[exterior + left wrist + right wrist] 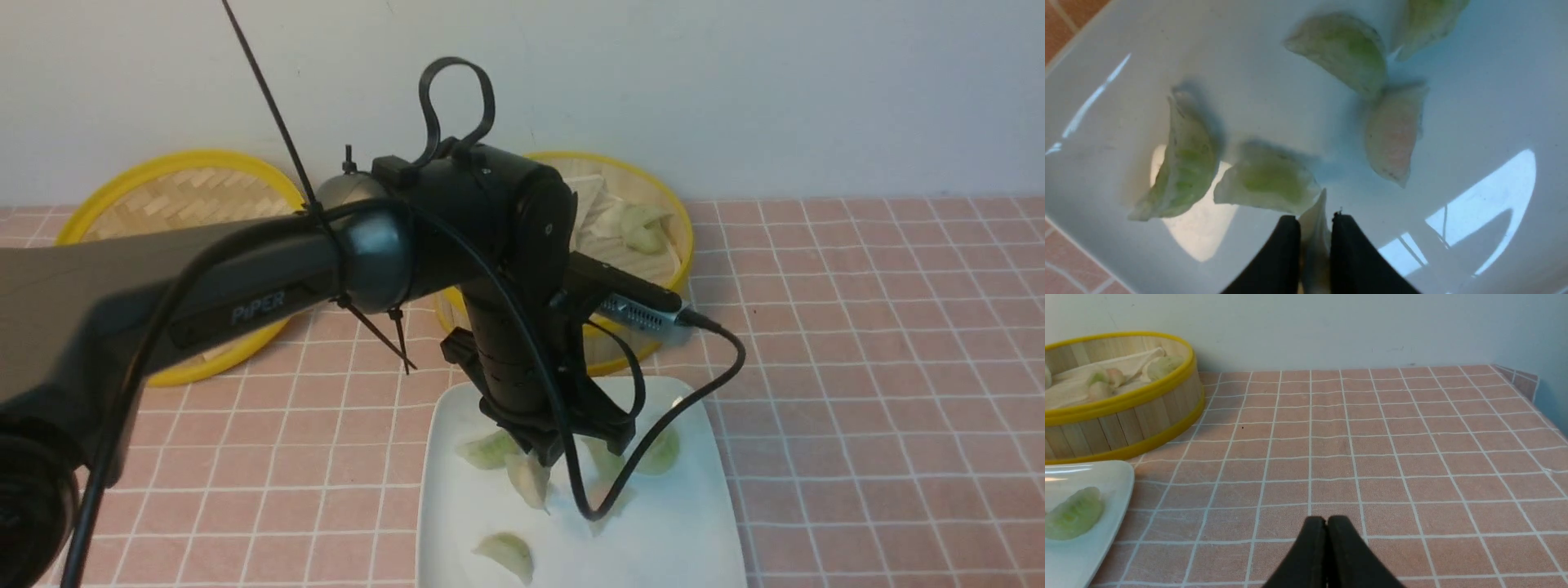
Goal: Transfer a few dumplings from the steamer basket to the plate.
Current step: Use the left arm to put the dumpling into the plate
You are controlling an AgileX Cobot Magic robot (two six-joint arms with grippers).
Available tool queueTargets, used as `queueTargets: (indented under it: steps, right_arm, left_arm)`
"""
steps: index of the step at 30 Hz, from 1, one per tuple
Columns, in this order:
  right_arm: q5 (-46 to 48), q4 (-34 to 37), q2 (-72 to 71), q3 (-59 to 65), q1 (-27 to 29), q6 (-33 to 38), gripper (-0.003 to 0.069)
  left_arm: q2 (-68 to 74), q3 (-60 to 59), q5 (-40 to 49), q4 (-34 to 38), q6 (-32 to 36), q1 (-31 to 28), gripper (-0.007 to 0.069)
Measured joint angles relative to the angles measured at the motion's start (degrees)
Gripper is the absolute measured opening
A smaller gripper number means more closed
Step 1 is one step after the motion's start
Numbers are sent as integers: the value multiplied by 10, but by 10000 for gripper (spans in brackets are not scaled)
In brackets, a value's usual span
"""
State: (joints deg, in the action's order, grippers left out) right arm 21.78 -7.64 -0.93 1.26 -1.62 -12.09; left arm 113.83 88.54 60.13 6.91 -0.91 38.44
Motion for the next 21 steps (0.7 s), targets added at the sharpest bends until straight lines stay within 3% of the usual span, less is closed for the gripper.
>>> queueTargets:
  steps: [5,6,10,14,16,21]
  right_arm:
    - [0,0,0,0,0,0,-15]
    - [0,0,0,0,0,0,-15]
    - [0,0,0,0,0,0,-15]
    - [0,0,0,0,0,0,-15]
    - [0,0,0,0,0,0,-15]
    - [0,0,0,0,0,0,-15]
  left_arm:
    - [0,0,-2,16,0,1,276]
    - [0,1,-1,19,1,1,339]
    - [2,35,10,-3,-10,-4,396]
    - [11,128,9,-55,-43,-40,309]
    - [28,196,6,-81,-49,-74,218]
    - [110,332,-1,-102,-29,-122,97]
